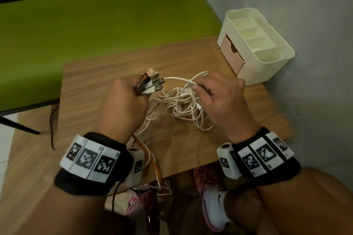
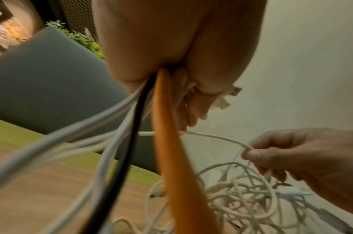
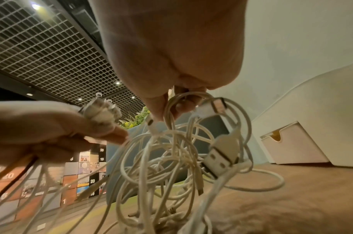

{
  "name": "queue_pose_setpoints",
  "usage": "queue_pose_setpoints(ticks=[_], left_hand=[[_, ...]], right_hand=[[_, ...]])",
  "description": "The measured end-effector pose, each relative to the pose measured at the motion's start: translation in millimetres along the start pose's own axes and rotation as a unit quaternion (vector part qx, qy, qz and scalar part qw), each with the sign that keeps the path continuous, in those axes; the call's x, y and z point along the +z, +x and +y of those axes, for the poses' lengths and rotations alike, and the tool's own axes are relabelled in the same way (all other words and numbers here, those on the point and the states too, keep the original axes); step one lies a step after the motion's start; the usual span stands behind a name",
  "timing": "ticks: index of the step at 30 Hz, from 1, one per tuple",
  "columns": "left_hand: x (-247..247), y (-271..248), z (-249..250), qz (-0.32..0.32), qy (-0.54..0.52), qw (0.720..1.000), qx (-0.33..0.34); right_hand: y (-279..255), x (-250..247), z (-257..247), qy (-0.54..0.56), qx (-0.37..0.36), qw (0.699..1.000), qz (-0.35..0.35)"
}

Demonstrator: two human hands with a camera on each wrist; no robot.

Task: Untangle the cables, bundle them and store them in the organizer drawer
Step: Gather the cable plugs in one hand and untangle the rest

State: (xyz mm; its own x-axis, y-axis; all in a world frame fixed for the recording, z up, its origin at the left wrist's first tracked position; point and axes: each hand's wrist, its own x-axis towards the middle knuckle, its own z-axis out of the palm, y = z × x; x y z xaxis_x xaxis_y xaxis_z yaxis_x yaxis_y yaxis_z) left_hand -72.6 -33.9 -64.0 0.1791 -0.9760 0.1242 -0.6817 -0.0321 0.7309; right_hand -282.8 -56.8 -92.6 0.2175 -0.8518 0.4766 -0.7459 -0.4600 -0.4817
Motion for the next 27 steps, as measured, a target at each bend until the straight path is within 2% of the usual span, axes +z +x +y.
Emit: queue_pose_setpoints(ticks=[5, 9, 13, 15, 17, 18, 20, 21, 24, 27], left_hand=[[12.2, -10.4, 17.2, -0.046, 0.016, 0.992, 0.112], [15.5, -5.9, 15.1, -0.07, 0.008, 0.986, 0.152], [14.6, -1.0, 13.1, -0.079, 0.04, 0.987, 0.137], [14.5, -1.9, 13.6, -0.088, 0.016, 0.988, 0.128], [11.4, -2.0, 13.4, -0.084, -0.108, 0.987, 0.083], [6.6, -1.0, 13.3, -0.07, -0.198, 0.977, 0.049], [-5.2, 1.9, 14.6, -0.034, -0.363, 0.931, -0.02], [-10.0, 2.8, 14.2, -0.021, -0.404, 0.914, -0.037], [-18.4, 3.5, 13.1, -0.012, -0.44, 0.897, -0.031], [-16.0, 5.7, 7.0, -0.016, -0.388, 0.921, -0.026]], right_hand=[[-2.5, 2.5, -6.7, -0.033, -0.039, 0.999, -0.004], [-3.4, 3.5, -15.9, -0.024, -0.074, 0.997, 0.01], [-4.1, 4.5, -17.7, -0.031, -0.077, 0.997, 0.0], [-4.8, 5.3, -16.5, -0.023, -0.07, 0.997, -0.014], [-4.2, 6.1, -12.5, -0.011, -0.042, 0.998, -0.034], [-3.5, 5.9, -9.3, -0.001, -0.015, 0.999, -0.05], [-1.4, 4.0, -0.9, 0.019, 0.043, 0.995, -0.089], [-0.9, 3.5, 4.0, 0.017, 0.066, 0.991, -0.114], [-1.3, 3.0, 13.1, -0.035, 0.096, 0.983, -0.15], [0.8, -1.3, 12.0, -0.029, 0.118, 0.978, -0.17]])
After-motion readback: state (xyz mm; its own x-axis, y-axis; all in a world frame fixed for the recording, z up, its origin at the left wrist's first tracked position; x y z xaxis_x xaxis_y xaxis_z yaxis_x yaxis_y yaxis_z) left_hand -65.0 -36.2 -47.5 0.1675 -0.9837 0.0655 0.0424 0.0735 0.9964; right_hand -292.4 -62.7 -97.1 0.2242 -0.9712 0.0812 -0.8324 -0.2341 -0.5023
